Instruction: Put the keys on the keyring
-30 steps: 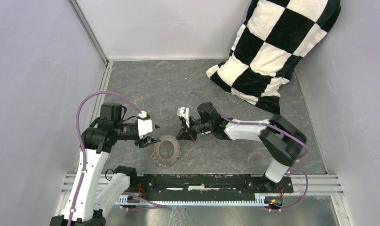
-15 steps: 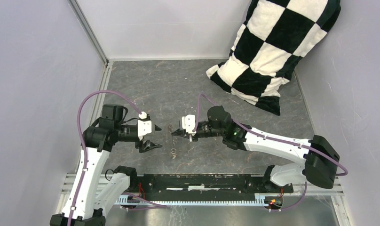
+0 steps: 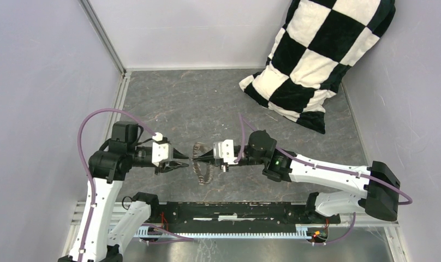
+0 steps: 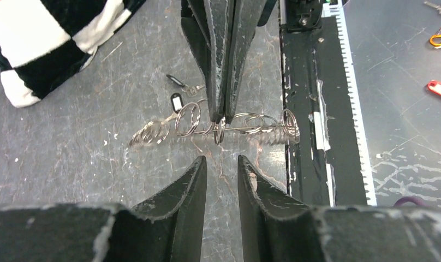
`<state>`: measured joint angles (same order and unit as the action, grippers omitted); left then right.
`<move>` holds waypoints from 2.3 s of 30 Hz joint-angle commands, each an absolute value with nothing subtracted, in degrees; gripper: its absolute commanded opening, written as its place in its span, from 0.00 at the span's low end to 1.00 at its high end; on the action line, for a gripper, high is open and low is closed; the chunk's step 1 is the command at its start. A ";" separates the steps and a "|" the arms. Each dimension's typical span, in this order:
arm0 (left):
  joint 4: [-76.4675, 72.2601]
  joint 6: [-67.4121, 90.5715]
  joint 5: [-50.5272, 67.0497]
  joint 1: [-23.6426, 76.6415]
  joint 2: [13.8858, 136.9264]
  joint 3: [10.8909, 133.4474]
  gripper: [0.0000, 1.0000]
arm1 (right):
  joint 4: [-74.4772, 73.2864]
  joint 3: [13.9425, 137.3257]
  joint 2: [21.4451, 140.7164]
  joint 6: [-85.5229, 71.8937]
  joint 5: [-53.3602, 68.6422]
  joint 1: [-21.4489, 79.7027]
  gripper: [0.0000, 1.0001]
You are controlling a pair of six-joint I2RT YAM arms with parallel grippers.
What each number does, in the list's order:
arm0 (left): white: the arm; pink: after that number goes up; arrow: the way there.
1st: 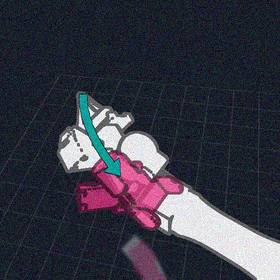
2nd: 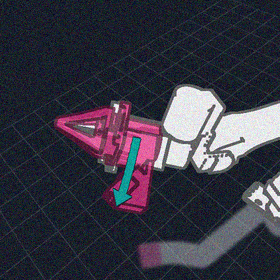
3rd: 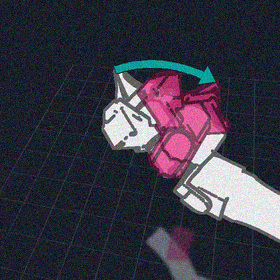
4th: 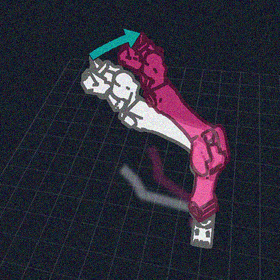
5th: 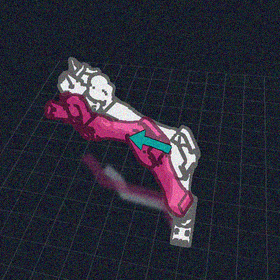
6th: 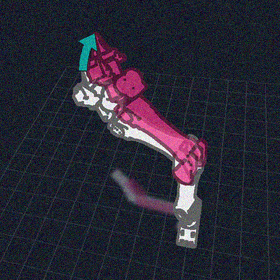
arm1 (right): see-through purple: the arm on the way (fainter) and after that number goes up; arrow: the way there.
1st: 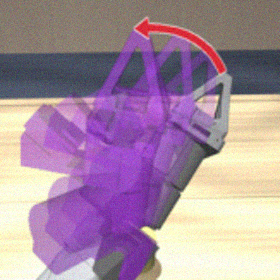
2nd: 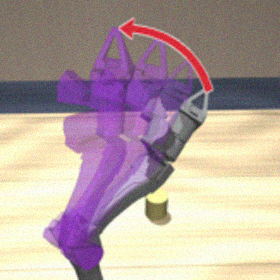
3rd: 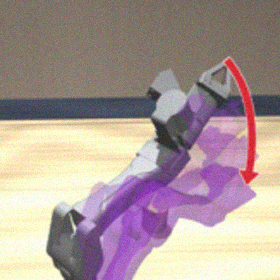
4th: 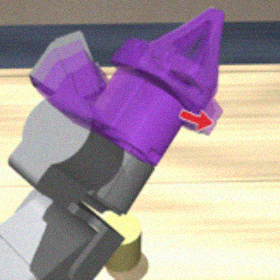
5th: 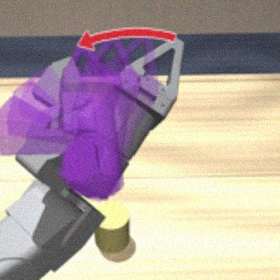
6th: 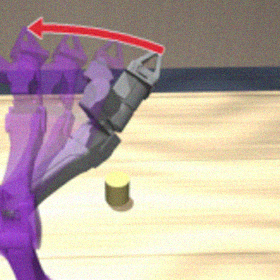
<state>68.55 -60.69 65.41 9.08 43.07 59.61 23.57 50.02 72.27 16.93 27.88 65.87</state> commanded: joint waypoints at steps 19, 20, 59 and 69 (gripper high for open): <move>70.86 -58.94 71.97 9.14 41.67 65.59 0.47 | 38.15 50.76 71.82 10.70 27.51 69.08 0.00; 70.45 -58.45 71.98 9.14 41.66 65.77 0.46 | 37.97 50.87 71.98 10.80 27.43 69.16 0.00; 79.75 -83.21 81.86 9.32 40.77 70.11 0.02 | 22.55 49.48 59.95 17.20 16.41 69.95 0.51; 66.76 -62.02 90.27 9.39 41.17 72.40 0.02 | 29.66 49.56 60.65 12.54 25.01 69.95 0.49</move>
<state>72.12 -69.32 83.79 9.15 40.62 70.24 23.64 49.23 60.80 15.00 21.80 69.76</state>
